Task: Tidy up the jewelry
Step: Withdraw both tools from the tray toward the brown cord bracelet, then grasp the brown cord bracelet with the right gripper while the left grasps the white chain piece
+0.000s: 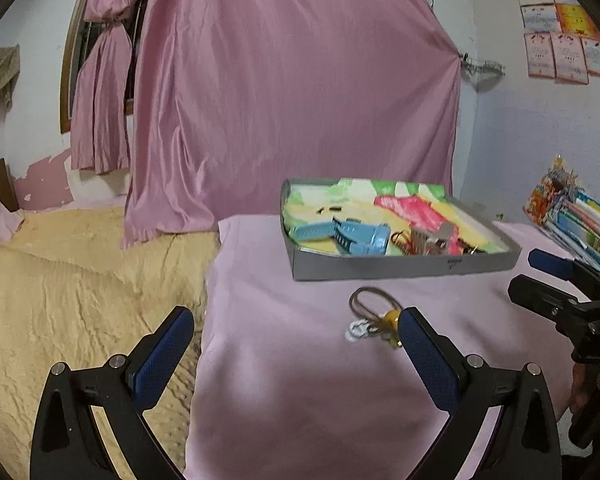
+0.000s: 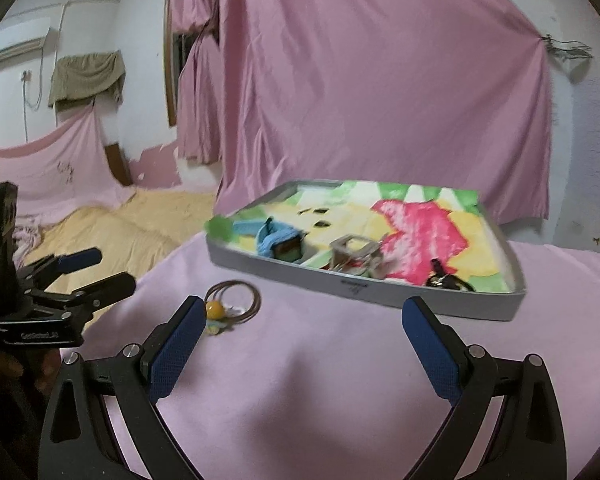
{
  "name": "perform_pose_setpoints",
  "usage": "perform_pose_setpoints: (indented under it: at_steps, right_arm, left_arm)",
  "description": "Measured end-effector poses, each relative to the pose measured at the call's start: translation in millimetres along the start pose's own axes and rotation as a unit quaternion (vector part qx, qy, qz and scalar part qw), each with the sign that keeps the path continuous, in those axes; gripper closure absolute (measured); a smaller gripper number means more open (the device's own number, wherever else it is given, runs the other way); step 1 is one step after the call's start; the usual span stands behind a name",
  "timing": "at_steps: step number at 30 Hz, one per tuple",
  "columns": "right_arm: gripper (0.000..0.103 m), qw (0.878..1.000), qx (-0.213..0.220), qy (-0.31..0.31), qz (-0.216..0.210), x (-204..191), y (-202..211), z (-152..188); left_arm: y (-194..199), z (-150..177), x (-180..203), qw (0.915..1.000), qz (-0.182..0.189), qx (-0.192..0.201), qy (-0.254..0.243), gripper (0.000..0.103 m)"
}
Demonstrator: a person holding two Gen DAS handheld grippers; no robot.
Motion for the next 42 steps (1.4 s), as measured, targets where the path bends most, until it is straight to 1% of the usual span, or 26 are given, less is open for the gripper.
perform_pose_setpoints:
  at_steps: [4, 5, 6, 7, 8, 9, 12, 13, 15, 18, 20, 23, 26, 27, 29, 30, 31, 35, 38, 40, 41, 42]
  right_arm:
    - [0.008, 1.0, -0.017, 0.011, -0.011, -8, -10, -1]
    - [0.011, 1.0, -0.021, 0.012, -0.014, -10, -11, -3]
    - [0.018, 0.999, -0.028, 0.015, -0.02, -11, -14, -2]
    - [0.022, 0.999, -0.032, 0.017, -0.023, -13, -17, -4]
    - [0.028, 0.999, -0.039, 0.019, -0.027, -15, -20, -4]
    - [0.034, 0.998, -0.047, 0.02, -0.031, -17, -23, -5]
    - [0.039, 0.996, -0.067, 0.021, -0.053, -22, -33, -7]
    - [0.041, 0.995, -0.072, 0.023, -0.06, -24, -36, -8]
    - [0.051, 0.994, -0.082, 0.028, -0.071, -29, -42, -9]
    - [0.057, 0.991, -0.097, 0.033, -0.089, -36, -51, -11]
    - [0.06, 0.989, -0.109, 0.037, -0.098, -42, -57, -11]
    - [0.068, 0.986, -0.125, 0.041, -0.107, -49, -66, -12]
    - [0.069, 0.983, -0.139, 0.042, -0.116, -54, -75, -12]
    - [0.069, 0.982, -0.142, 0.043, -0.118, -55, -78, -13]
    - [0.07, 0.98, -0.148, 0.044, -0.122, -56, -83, -14]
    - [0.074, 0.979, -0.153, 0.043, -0.127, -57, -87, -15]
    - [0.075, 0.978, -0.157, 0.041, -0.132, -58, -90, -16]
    - [0.075, 0.975, -0.165, 0.039, -0.142, -60, -99, -19]
    - [0.084, 0.974, -0.172, 0.039, -0.145, -62, -104, -19]
    - [0.084, 0.973, -0.172, 0.032, -0.149, -60, -105, -19]
    - [0.085, 0.973, -0.172, 0.028, -0.15, -58, -104, -19]
    - [0.086, 0.973, -0.172, 0.022, -0.152, -56, -105, -19]
  left_arm:
    - [-9, 1, -5, 0.9996, 0.012, -0.021, 0.011, 0.001]
    - [-12, 1, -6, 0.9994, 0.014, -0.028, 0.014, 0.001]
    - [-14, 2, -6, 0.9992, 0.015, -0.033, 0.016, 0.001]
    - [-16, 2, -7, 0.999, 0.016, -0.037, 0.018, 0.002]
    - [-18, 2, -7, 0.9988, 0.017, -0.042, 0.018, 0.005]
    - [-20, 3, -7, 0.9986, 0.019, -0.045, 0.018, 0.012]
    - [-26, 4, -6, 0.9974, 0.028, -0.064, 0.018, 0.023]
    - [-28, 5, -5, 0.9971, 0.031, -0.068, 0.017, 0.026]
    - [-32, 5, -3, 0.9962, 0.038, -0.077, 0.017, 0.034]
    - [-37, 6, -2, 0.9948, 0.048, -0.089, 0.017, 0.042]
    - [-40, 6, 0, 0.9939, 0.051, -0.097, 0.017, 0.045]
    - [-44, 6, 1, 0.9925, 0.056, -0.108, 0.016, 0.053]
    - [-47, 6, 4, 0.991, 0.064, -0.116, 0.015, 0.057]
    - [-48, 6, 4, 0.9906, 0.067, -0.118, 0.015, 0.06]
    - [-49, 6, 5, 0.9896, 0.074, -0.122, 0.015, 0.063]
    - [-51, 6, 6, 0.989, 0.077, -0.125, 0.016, 0.063]
    - [-52, 5, 6, 0.9887, 0.078, -0.127, 0.016, 0.063]
    - [-55, 3, 10, 0.9875, 0.087, -0.13, 0.015, 0.064]
    - [-57, 2, 12, 0.9869, 0.09, -0.134, 0.012, 0.064]
    - [-59, 0, 14, 0.9862, 0.093, -0.136, 0.01, 0.067]
    - [-61, 0, 15, 0.9857, 0.095, -0.139, 0.008, 0.069]
    - [-62, 0, 16, 0.9853, 0.097, -0.141, 0.007, 0.069]
Point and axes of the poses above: each gripper's, at about its wrist camera, not at the fingertips, and y roughly against the way its jaws point, x to its right, z to its underside, the point moved 5 cm from there along -y, roughly the way its jaws point, and after that the axes turned 9 degrees about -x, right-handed, at the moved point
